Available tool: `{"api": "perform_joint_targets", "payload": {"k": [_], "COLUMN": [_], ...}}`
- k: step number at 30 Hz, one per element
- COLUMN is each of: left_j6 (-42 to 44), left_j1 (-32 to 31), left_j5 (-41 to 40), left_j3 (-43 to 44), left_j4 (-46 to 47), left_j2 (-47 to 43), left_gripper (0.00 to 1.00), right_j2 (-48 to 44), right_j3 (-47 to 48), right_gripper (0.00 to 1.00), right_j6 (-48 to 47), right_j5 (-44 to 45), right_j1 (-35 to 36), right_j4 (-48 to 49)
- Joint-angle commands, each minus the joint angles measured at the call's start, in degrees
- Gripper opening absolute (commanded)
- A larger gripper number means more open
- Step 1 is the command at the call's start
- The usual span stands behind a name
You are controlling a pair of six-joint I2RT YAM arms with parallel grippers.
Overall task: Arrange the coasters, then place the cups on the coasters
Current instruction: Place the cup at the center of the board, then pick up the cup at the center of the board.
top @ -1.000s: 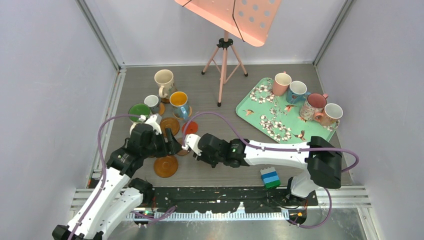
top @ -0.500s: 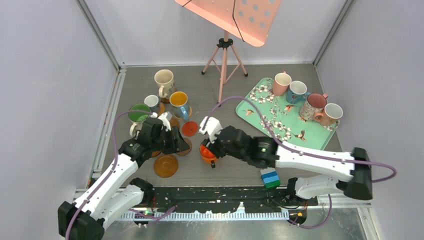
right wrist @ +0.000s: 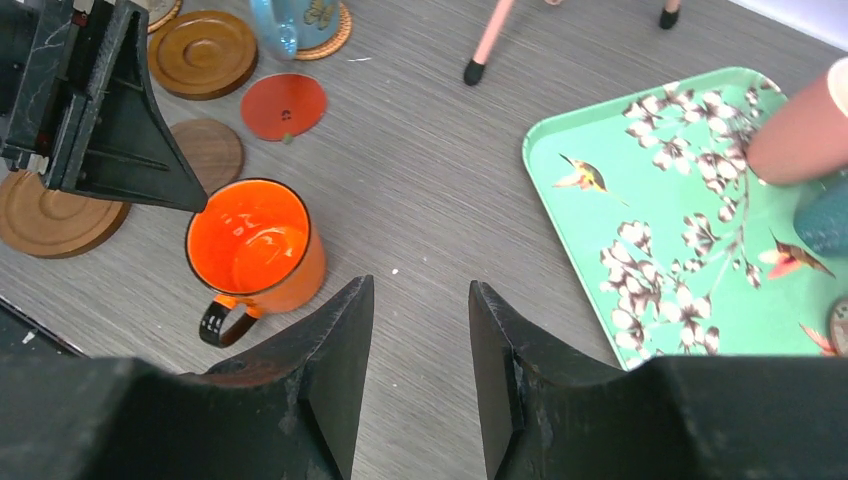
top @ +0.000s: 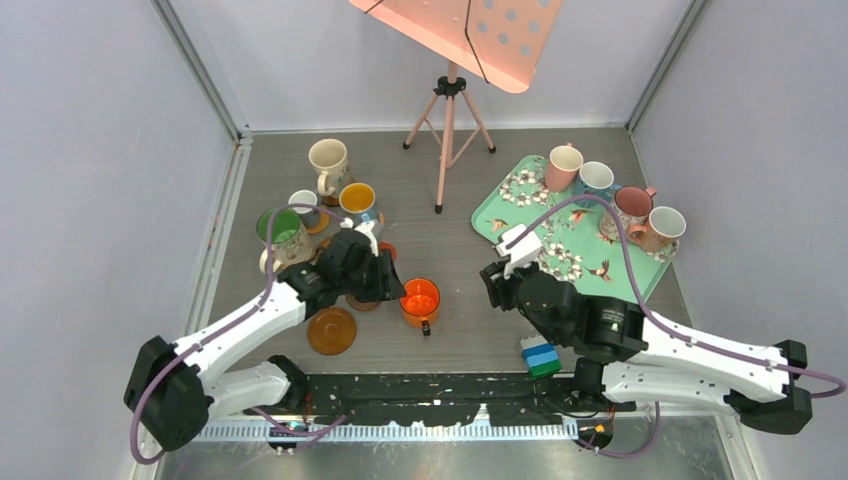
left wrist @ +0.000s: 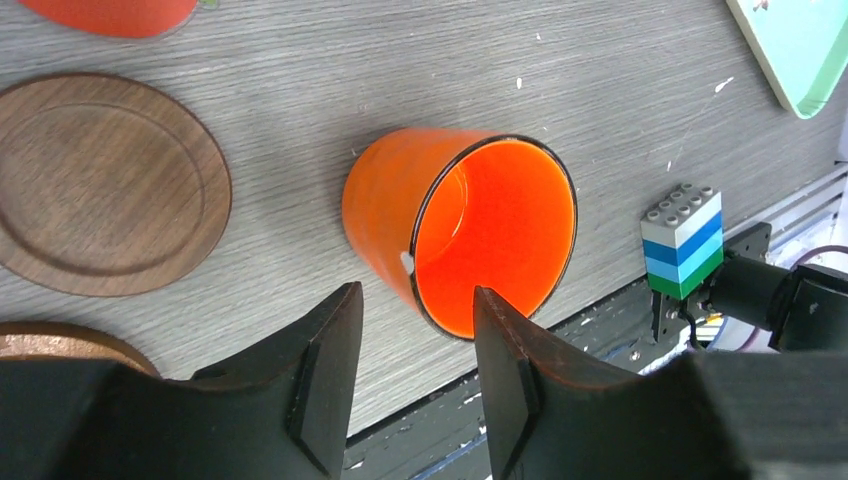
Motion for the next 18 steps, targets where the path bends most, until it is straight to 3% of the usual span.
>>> {"api": "perform_joint_targets", "payload": {"k": [1, 7, 13, 18], "left_j6": [-0.9, -0.1, 1.8, 6.5], "left_j1": [-1.4, -3.2, -3.4, -3.4], "left_j5": [-3.6, -5.0, -6.8, -11.3], "left_j3": [3.3, 5.1, 7.0, 11.7], "left_j4": [4.2, 2.7, -1.8, -8.3], "left_j2": [4.2, 9.8, 9.6, 5.8], "left_gripper": [0.45, 0.35, 0.01, 0.00], "right_j2": [-5.4, -11.5, -14.2, -14.0], "right_j3": [-1.9, -4.6, -5.7, -6.3], "right_gripper": [0.47, 0.47, 0.47, 0.47], "right_j6": [4.4, 6.4, 6.7, 7.3], "right_j5": [5.0, 6.5, 7.2, 7.8], "right_j1": [0.2, 0.2, 0.2, 0.2], "right_j4": [-2.4, -5.3, -6.0, -6.0]}}
